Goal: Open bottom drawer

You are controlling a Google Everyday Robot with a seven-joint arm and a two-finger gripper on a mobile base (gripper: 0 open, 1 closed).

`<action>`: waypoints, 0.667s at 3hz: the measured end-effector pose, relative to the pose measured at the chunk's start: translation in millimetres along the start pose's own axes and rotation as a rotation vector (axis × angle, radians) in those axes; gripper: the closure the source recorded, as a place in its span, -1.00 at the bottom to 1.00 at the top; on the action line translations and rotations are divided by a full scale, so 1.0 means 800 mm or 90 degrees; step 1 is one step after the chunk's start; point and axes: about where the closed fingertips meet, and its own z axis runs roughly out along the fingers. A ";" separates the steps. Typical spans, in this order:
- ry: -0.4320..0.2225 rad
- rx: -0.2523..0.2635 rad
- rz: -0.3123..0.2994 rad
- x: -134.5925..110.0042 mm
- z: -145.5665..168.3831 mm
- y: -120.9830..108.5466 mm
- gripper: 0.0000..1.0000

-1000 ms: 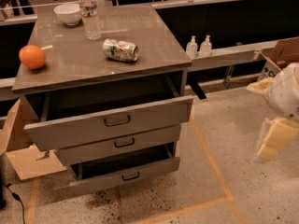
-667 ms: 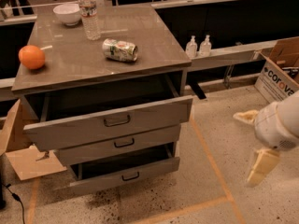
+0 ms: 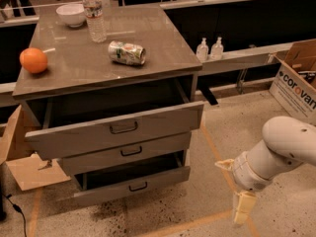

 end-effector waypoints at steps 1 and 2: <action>0.000 0.003 0.000 0.000 -0.003 0.000 -1.00; -0.007 0.041 0.047 0.003 0.011 -0.020 -1.00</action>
Offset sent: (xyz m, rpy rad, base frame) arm 0.0618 -0.0025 -0.0424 0.0210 -0.1152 -0.3573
